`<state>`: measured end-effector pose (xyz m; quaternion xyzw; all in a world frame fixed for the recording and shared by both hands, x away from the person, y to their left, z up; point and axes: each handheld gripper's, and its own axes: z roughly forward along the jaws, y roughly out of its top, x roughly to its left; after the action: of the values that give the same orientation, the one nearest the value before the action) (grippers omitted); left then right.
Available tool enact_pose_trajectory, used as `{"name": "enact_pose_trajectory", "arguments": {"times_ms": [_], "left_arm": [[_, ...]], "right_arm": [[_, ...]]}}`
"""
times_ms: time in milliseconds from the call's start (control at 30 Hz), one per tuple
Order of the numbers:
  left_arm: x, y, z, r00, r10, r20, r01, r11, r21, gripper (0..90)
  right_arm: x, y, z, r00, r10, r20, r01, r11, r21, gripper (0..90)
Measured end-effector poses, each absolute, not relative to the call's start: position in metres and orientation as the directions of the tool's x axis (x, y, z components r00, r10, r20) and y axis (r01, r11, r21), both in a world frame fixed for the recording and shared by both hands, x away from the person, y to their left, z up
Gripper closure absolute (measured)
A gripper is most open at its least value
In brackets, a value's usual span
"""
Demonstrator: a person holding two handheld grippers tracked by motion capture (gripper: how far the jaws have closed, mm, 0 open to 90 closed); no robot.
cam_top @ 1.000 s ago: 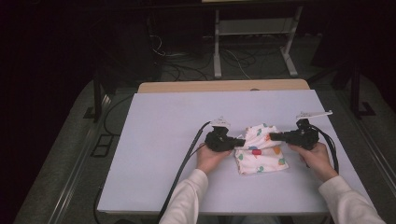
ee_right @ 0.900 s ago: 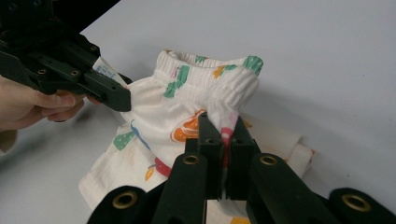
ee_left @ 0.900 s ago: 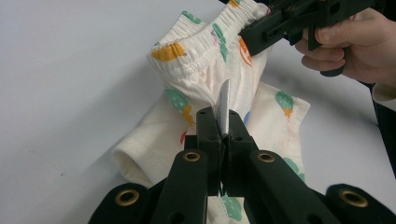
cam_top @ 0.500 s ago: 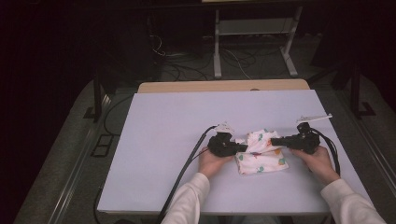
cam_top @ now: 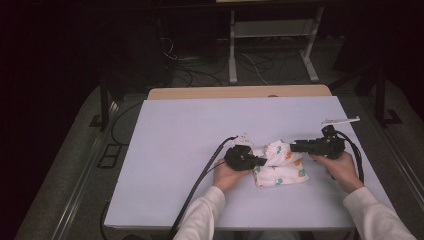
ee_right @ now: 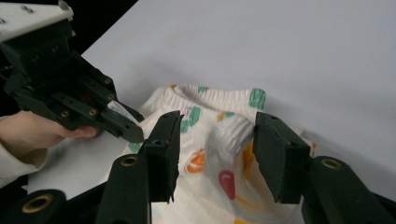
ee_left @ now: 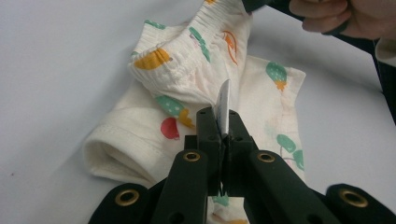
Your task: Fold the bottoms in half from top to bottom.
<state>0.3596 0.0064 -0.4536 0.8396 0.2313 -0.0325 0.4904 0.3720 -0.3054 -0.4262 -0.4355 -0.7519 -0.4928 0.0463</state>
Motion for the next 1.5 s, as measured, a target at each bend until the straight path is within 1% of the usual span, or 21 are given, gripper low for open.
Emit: {"name": "enact_pose_trajectory", "arguments": {"times_ms": [67,133,233,267,367,467,667,800,967,1233,1500], "left_arm": [[0.359,0.006,-0.454,0.892,0.354,-0.281,0.419,-0.414,0.808,87.0],[0.359,0.006,-0.454,0.894,0.351,-0.278,0.416,-0.419,0.807,87.0],[0.359,0.006,-0.453,0.896,0.350,-0.272,0.411,-0.424,0.807,87.0],[0.359,0.006,-0.453,0.897,0.349,-0.271,0.409,-0.424,0.808,87.0],[0.358,0.006,-0.453,0.899,0.347,-0.269,0.406,-0.426,0.808,87.0],[0.358,0.006,-0.454,0.901,0.344,-0.265,0.402,-0.430,0.808,87.0],[0.358,0.006,-0.454,0.902,0.343,-0.264,0.400,-0.429,0.810,86.9],[0.358,0.006,-0.454,0.902,0.341,-0.265,0.400,-0.428,0.810,86.9],[0.358,0.006,-0.454,0.903,0.340,-0.262,0.397,-0.430,0.811,87.0],[0.358,0.005,-0.455,0.904,0.337,-0.261,0.395,-0.427,0.813,87.0],[0.358,0.005,-0.455,0.907,0.333,-0.260,0.391,-0.430,0.814,86.9]], "right_arm": [[0.375,-0.304,-0.423,-0.618,0.607,0.500,0.700,0.135,0.701,52.8],[0.378,-0.302,-0.419,-0.617,0.612,0.494,0.700,0.141,0.700,57.2],[0.383,-0.298,-0.414,-0.613,0.626,0.482,0.700,0.149,0.698,66.9],[0.385,-0.297,-0.413,-0.611,0.629,0.481,0.703,0.152,0.694,71.8],[0.391,-0.293,-0.409,-0.604,0.635,0.481,0.707,0.150,0.691,81.1],[0.397,-0.289,-0.408,-0.603,0.636,0.480,0.712,0.159,0.684,88.6],[0.413,-0.283,-0.409,-0.603,0.646,0.468,0.719,0.187,0.669,88.8],[0.423,-0.282,-0.413,-0.595,0.652,0.469,0.726,0.186,0.662,88.9],[0.432,-0.280,-0.421,-0.585,0.660,0.470,0.743,0.205,0.637,88.9],[0.447,-0.277,-0.437,-0.559,0.665,0.495,0.774,0.204,0.599,88.9],[0.454,-0.271,-0.453,-0.537,0.675,0.506,0.805,0.231,0.546,89.0]]}}
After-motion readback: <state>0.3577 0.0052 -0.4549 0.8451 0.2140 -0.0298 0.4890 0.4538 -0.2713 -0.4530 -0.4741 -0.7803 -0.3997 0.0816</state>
